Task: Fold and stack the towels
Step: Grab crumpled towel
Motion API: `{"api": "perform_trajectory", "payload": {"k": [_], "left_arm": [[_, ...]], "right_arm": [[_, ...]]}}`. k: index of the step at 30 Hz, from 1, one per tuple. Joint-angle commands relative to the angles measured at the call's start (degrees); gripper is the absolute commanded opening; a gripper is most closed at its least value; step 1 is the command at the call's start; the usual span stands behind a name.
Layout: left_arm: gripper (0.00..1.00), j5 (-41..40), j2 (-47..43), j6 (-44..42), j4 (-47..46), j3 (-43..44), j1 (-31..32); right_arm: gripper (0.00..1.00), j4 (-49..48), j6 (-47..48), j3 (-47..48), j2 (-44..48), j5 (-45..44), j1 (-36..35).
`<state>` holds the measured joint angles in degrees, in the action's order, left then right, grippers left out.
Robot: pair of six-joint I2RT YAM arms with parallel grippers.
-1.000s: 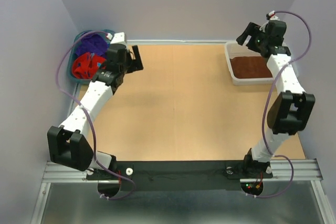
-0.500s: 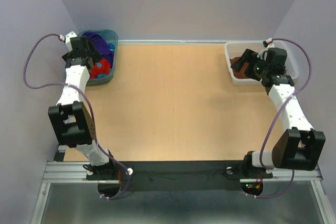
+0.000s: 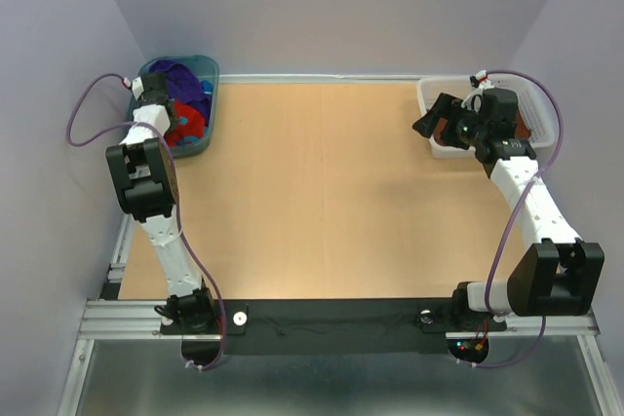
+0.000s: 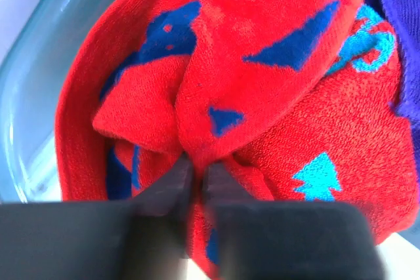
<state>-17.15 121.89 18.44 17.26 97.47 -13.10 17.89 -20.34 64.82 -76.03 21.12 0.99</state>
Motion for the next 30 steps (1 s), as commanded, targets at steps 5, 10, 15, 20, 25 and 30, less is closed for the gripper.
{"api": "perform_trajectory", "payload": {"k": [5, 10, 15, 20, 25, 30], "left_arm": [[0.0, -4.64, -10.32, -3.41, -1.35, 2.9, 1.06], [0.0, -6.93, -18.25, -3.85, -2.58, 2.46, 1.41], [0.0, -7.46, -22.21, -4.11, -1.44, 5.71, 1.5], [0.0, -2.02, -25.63, -5.24, -1.52, 9.57, 4.04], [0.0, 3.5, -28.28, -9.73, -1.52, 14.84, 12.39], [0.0, 8.26, -32.23, -8.6, -1.26, 12.66, 25.02]], "right_arm": [[0.93, -2.07, 0.83, 0.75, 0.09, 1.73, -0.29], [0.93, -2.07, 0.83, 0.75, 0.53, 2.25, -0.29], [0.93, -1.98, 1.0, 0.31, 1.94, 1.99, -0.29], [0.93, -1.98, 0.91, 0.4, 2.55, 2.25, -0.29], [0.92, -1.98, 1.61, 1.19, 2.9, 3.83, -0.29], [0.92, -1.89, 2.32, 1.36, 3.78, 4.98, -0.29]]}}
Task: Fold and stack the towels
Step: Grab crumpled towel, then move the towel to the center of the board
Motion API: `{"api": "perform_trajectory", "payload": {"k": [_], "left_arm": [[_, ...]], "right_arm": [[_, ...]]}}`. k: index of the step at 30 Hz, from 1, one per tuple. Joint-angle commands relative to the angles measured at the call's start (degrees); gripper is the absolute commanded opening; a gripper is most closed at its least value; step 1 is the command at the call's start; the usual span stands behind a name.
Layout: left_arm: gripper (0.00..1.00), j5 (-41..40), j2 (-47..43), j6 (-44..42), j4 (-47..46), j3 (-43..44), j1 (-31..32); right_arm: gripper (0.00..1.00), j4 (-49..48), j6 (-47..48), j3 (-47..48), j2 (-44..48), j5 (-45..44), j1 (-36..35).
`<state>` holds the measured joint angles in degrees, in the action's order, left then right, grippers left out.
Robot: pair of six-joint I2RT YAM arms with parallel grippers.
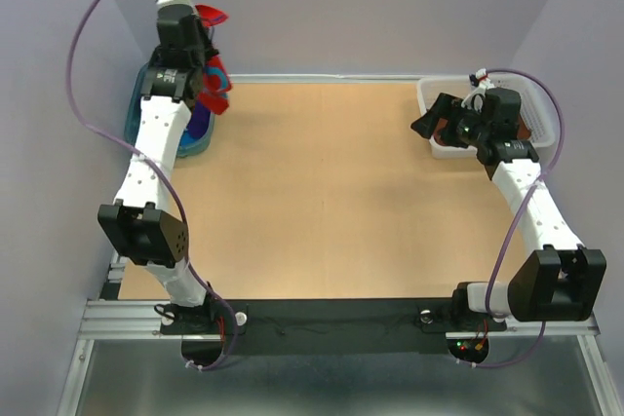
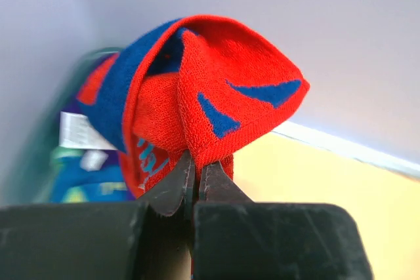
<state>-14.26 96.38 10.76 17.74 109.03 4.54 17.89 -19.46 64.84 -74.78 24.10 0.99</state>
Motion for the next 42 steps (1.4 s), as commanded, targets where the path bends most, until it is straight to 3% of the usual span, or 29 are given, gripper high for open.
{"api": "perform_trajectory", "payload": {"k": [1, 4, 7, 8, 11, 12, 14, 15, 20, 26, 28, 32, 35, 42], "left_arm": [[0.0, 6.17, -7.25, -0.31, -1.65, 0.22, 8.9], [0.0, 9.5, -10.5, 3.9, -2.0, -6.01, 14.42], [0.04, 12.5, -14.63, 7.33, -3.58, -16.28, 19.27], [0.06, 13.11, -15.86, 8.12, -4.37, -23.36, 22.85], [0.32, 13.12, -22.17, 12.69, -8.32, -38.24, 29.2], [0.54, 13.12, -23.42, 13.66, -8.68, -41.5, 30.61], [0.77, 12.77, -27.09, 17.6, -9.03, -50.35, 33.24], [0.8, 12.85, -28.25, 18.67, -9.3, -53.11, 33.61], [0.81, 12.6, -34.06, 23.33, -10.61, -65.33, 34.31], [0.78, 8.81, -28.98, 21.67, -11.49, -63.78, 34.22], [0.76, 6.98, -23.63, 20.79, -12.11, -61.94, 34.05], [0.75, 5.47, -19.14, 20.08, -13.6, -61.57, 30.73], [0.72, 9.49, -17.02, 21.66, -15.71, -62.45, 26.42], [0.72, 11.62, -13.24, 22.98, -20.54, -63.33, 19.82]], "right_arm": [[0.92, -1.89, 1.45, 1.26, 2.89, 2.01, -0.29], [0.92, -1.81, 1.71, 0.99, 3.77, 2.79, -0.38], [0.92, -1.46, 1.8, 0.29, 4.29, 4.02, -0.64], [0.92, -1.19, 1.8, 0.03, 4.56, 4.11, -0.82], [0.91, 1.52, 3.29, -0.15, 4.74, 3.68, -2.75], [0.91, 2.84, 4.07, 0.2, 4.56, 2.98, -3.62], [0.91, 7.06, 6.53, 0.9, 3.34, -0.26, -7.4], [0.91, 9.25, 7.15, 0.9, 2.81, -1.32, -10.19], [0.86, 12.08, 7.6, -1.46, -1.75, -8.61, -17.33], [0.71, 14.72, 6.46, -1.03, -9.93, -13.19, -24.19], [0.67, 14.81, 6.19, -0.42, -12.31, -13.55, -26.64], [0.67, 14.45, 4.79, 2.57, -15.56, -11.71, -31.04], [0.68, 13.4, 6.97, 5.2, -19.33, -12.84, -34.47], [0.66, 12.52, 12.08, 10.82, -26.81, -15.39, -35.62]]}}
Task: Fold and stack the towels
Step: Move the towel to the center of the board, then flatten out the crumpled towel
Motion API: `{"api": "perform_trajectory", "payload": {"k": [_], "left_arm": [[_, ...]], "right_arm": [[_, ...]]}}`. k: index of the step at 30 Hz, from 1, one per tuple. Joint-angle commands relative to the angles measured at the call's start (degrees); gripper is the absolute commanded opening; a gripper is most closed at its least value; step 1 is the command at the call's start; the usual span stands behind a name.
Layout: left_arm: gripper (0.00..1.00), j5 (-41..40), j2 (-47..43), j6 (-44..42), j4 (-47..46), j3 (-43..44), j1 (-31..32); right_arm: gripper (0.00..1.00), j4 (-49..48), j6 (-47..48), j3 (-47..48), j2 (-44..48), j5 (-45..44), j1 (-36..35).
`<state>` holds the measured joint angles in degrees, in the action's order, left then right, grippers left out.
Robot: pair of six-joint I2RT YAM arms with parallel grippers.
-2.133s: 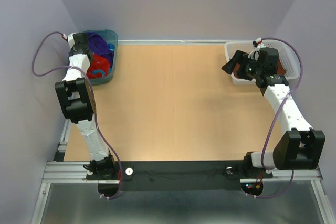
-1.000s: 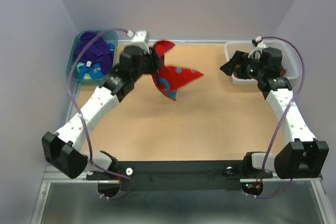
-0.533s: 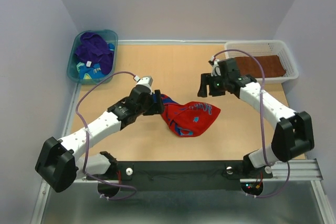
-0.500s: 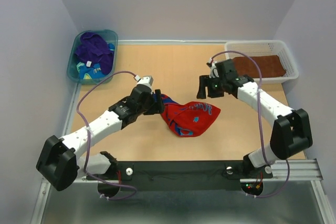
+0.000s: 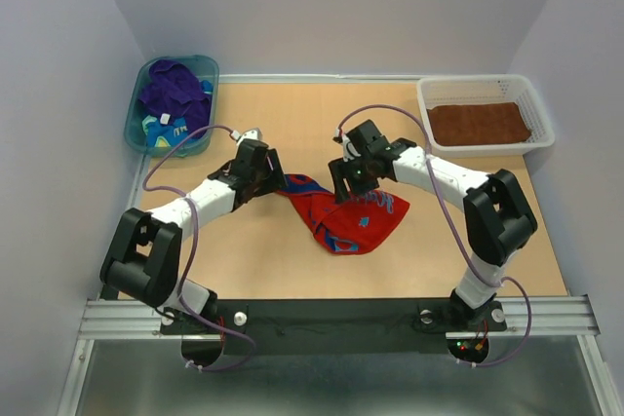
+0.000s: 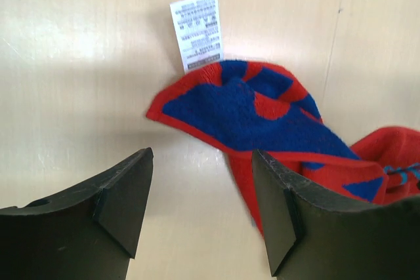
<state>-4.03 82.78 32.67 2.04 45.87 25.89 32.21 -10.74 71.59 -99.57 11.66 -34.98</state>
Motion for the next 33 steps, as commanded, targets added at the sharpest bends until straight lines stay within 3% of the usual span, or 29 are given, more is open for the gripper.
{"api": "perform_trajectory", "payload": {"k": [1, 7, 19, 25, 28, 31, 33], "left_arm": [[0.72, 1.48, 0.88, 1.08, -5.2, -0.25, -2.07], [0.72, 3.59, 5.81, 0.29, -6.26, 1.15, -4.36], [0.72, 3.59, 8.62, -0.15, -6.35, 1.15, -4.36], [0.71, 3.51, 9.24, 0.29, -6.44, 0.8, -4.36], [0.67, 3.68, 9.68, 0.38, -6.53, 0.8, -4.36], [0.6, 3.68, 10.2, 0.73, -6.7, 0.54, -4.36], [0.52, 3.77, 10.73, 0.91, -6.88, 0.63, -4.36]], "right_arm": [[0.66, -1.97, 3.71, 4.43, -2.73, -3.31, 0.35], [0.52, -2.85, 4.59, 4.17, -6.51, -2.96, 0.35], [0.45, -7.86, 5.82, -0.58, -8.62, 5.21, 0.35], [0.2, -8.48, 6.61, 0.3, -8.45, 7.67, 0.35], [0.15, -8.56, 6.87, 0.48, -7.49, 7.41, 0.27], [0.01, -8.56, 6.88, 0.57, -5.99, 6.18, 0.35], [0.0, -8.48, 7.05, 0.57, -5.46, 5.48, 0.35]]}}
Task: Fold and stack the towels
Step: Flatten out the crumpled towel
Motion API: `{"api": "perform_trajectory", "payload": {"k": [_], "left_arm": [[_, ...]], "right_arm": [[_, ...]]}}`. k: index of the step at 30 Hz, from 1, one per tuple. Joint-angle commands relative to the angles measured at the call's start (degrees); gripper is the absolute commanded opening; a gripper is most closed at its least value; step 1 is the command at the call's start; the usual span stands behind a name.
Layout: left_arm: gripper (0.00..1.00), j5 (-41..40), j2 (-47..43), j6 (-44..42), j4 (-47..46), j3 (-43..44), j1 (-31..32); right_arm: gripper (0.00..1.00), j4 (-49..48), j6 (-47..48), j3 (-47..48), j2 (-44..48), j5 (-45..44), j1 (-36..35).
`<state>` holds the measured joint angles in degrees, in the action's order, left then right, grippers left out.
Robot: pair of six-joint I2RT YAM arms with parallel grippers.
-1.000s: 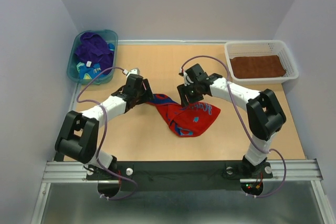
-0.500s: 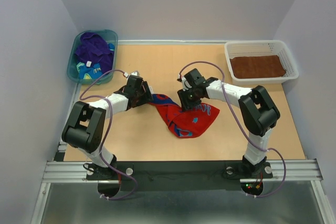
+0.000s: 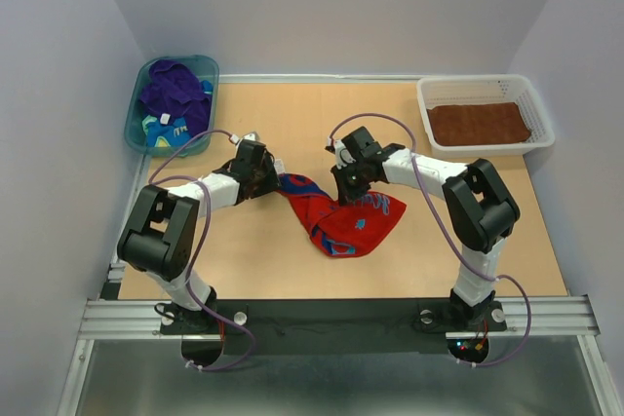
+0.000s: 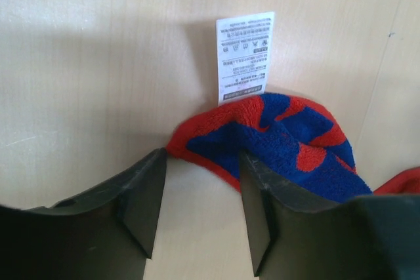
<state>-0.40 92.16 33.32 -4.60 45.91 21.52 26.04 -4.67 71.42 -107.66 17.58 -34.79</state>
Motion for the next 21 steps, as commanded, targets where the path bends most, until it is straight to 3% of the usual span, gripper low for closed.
{"api": "perform_trajectory", "payload": {"k": [1, 3, 8, 9, 11, 17, 19, 21], "left_arm": [[0.5, 0.14, 1.53, 0.34, -0.32, 0.58, 0.02], [0.37, 0.14, 1.97, 0.69, -0.58, 0.41, 0.1], [0.19, 2.07, 1.97, 1.04, -1.29, 0.41, 0.02], [0.09, 2.07, 1.71, 1.04, -1.72, 0.41, 0.1], [0.01, 1.99, 1.36, 1.13, -2.16, 0.49, 0.1], [0.0, 1.63, -0.31, 2.36, -2.52, 1.29, 0.1], [0.07, 1.28, -2.24, 3.76, -3.13, 0.15, 0.02], [0.2, 0.93, -3.91, 6.05, -4.36, -2.13, 0.02]], "right_arm": [[0.0, -2.4, 0.98, 0.74, 2.89, -0.45, 0.16], [0.0, -2.31, 0.8, 0.57, 3.42, -0.53, 0.16], [0.0, -2.31, 0.89, 0.48, 4.73, -1.32, 0.07], [0.0, -2.31, 0.97, 0.65, 5.35, -1.59, 0.16], [0.01, -2.23, 0.98, 0.83, 5.79, -1.94, 0.16], [0.0, -2.14, 1.59, 1.71, 9.3, -4.4, 0.16], [0.0, -1.88, 1.68, 1.71, 10.01, -4.75, 0.16], [0.01, -1.7, 1.68, 1.71, 10.62, -4.23, 0.16]]}}
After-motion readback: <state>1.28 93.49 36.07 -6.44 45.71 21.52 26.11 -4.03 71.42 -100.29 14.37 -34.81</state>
